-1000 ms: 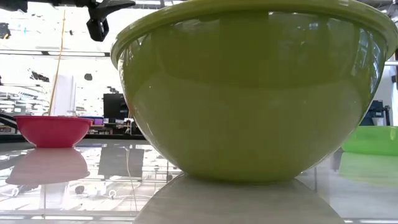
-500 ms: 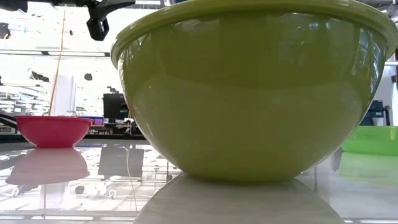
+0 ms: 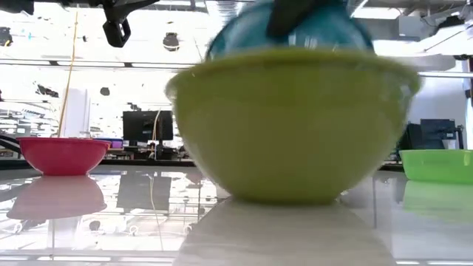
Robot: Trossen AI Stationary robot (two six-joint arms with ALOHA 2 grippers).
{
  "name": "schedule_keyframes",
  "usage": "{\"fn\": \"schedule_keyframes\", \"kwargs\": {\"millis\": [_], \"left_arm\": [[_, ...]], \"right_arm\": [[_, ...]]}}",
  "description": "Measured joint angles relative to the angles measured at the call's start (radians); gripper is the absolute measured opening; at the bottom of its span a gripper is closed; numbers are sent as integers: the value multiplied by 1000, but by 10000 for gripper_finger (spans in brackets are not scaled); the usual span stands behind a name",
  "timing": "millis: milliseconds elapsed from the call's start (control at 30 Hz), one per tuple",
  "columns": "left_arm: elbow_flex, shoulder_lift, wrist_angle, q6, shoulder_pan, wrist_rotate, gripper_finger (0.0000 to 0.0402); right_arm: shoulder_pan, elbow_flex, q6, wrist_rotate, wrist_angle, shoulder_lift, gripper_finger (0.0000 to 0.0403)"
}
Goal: Nest bowls inside each other
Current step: Stack the light blue bowl on the blue bowl
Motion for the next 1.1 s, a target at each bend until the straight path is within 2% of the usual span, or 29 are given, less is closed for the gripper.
{"fn": "schedule_keyframes", "kwargs": {"millis": [233,367,533,700,967,1100], "left_arm": [[0,0,-2,-3,-1,23,141],[0,0,-2,-5,-1,23,141],[0,0,-1,-13,-1,29,141],[0,0,-1,-28,-14,39,141],[0,0,-52,-31,-41,38,141],[0,0,-126,-52,-61,38,141]], "right_arm": [[10,64,23,219,-184,52,33],[5,133,17,257,-327,107,34],[-4,186,11,275,-388,183,47],[-13,224,24,246,-381,231,99],[-33,239,71,206,-330,207,238],[-27,241,87,244,-317,125,262]]}}
